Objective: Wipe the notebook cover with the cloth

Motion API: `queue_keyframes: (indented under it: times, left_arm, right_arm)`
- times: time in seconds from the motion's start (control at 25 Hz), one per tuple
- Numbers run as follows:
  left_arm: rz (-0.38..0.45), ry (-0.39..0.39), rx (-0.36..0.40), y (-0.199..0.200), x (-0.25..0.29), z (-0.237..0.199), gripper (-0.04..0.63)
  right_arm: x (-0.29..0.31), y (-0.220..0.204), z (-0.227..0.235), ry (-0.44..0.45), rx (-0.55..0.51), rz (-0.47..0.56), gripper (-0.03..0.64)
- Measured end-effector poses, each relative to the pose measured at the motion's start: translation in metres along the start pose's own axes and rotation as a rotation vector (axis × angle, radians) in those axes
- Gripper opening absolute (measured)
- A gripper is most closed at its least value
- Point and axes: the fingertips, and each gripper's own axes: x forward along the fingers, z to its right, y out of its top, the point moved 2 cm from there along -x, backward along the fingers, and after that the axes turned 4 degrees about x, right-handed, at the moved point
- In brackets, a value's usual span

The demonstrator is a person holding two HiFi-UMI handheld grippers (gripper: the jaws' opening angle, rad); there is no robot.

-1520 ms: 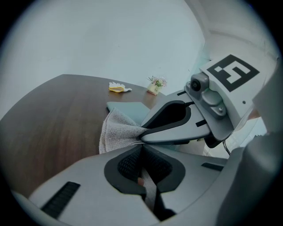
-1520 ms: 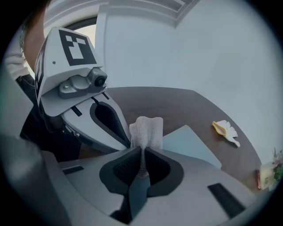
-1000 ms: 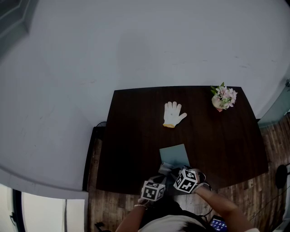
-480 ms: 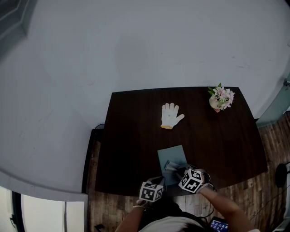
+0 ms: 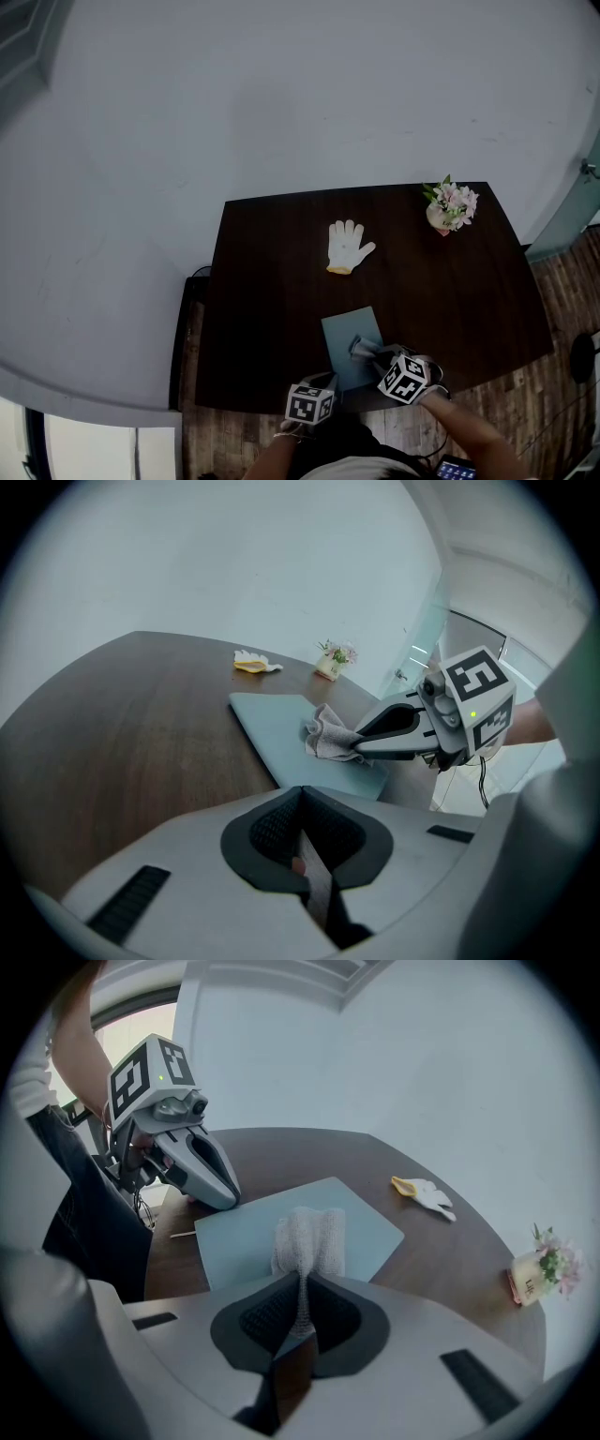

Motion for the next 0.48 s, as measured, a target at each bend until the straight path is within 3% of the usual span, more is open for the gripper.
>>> queue_keyframes:
  times: [0.48]
  left_arm:
    - [-0.001,0.008,-0.002,0.0,0.0,0.0,0.014]
  right_arm:
    - [-0.012,-0.026,0.018,-0.051,0.067,-0.018,0.034]
